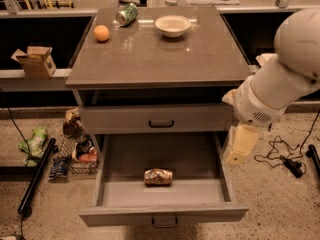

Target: Pick orange can from middle drawer and place on counter

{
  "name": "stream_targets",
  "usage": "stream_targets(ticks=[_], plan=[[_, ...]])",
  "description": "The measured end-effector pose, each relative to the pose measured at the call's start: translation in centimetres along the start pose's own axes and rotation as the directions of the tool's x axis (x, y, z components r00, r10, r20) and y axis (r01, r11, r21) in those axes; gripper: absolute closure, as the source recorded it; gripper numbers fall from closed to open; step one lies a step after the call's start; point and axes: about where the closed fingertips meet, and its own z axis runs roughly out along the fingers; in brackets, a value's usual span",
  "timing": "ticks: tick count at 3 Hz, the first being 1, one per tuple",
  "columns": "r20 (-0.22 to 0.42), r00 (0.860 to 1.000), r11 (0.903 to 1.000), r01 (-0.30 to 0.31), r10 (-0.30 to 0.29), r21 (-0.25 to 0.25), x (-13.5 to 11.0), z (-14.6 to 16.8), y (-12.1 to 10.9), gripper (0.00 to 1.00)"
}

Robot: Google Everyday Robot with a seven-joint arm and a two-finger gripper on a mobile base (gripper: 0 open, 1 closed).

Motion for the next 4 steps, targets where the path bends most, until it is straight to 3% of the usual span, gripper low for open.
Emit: stream_targets(ticks=[1,2,3,4], plan=[[0.076,0.997,0.9989,0.009,-0.006,-0.045,-0.8,5.5,0.9,0.0],[0.075,0.997,0.9989,0.011,-0.008,-0.046,-0.8,5.6,0.9,0.0],[0.093,0.995,0.9963,0.025,-0.018,-0.082,0.1,10.1,0.5,0.0],[0.137,0.991,0.9924,0.021,-0.004,-0.121,1.8,16.7,0.1,0.0]])
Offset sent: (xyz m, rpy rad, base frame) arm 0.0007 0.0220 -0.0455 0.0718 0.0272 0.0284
